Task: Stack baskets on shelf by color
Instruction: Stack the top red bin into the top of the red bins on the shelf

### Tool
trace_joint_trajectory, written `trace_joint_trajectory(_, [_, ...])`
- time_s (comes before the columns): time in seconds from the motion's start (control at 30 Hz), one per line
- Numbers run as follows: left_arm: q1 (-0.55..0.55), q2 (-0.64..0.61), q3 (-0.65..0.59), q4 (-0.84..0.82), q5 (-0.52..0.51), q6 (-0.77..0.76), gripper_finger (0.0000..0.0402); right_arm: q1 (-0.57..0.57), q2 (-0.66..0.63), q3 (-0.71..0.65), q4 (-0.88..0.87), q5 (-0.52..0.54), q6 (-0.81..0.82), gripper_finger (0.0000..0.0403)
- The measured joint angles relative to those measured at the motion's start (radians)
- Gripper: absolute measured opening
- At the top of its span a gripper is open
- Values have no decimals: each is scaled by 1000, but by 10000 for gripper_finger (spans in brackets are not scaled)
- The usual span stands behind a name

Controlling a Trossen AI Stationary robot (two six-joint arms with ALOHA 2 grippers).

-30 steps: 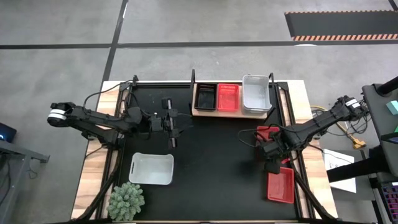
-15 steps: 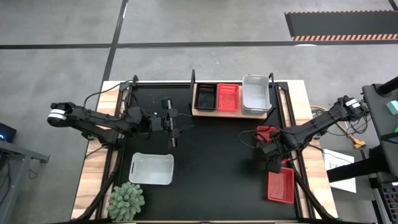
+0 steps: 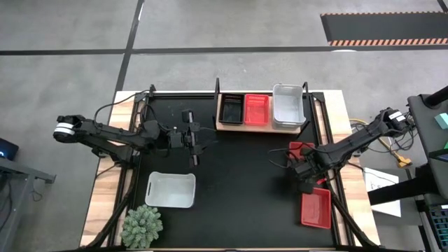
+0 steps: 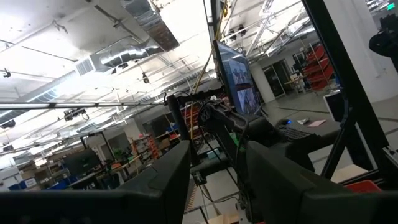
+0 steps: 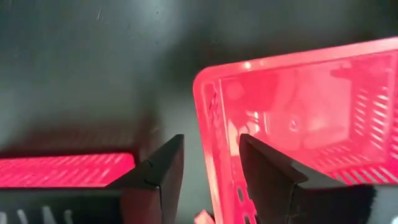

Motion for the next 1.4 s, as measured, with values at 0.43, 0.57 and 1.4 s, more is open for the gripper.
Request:
trace_joint_trajectory(0.43, [0, 0, 0, 0, 0, 16, 143, 0, 0, -120, 174, 3, 7, 64])
trace_joint_trajectory(0.57, [0, 0, -1, -2, -5, 17, 143, 0, 0, -89, 171, 16, 6, 17])
trace_joint_trajectory(1.4, [0, -107, -90, -85, -44, 95, 143, -3, 386, 504, -156, 85, -31, 8])
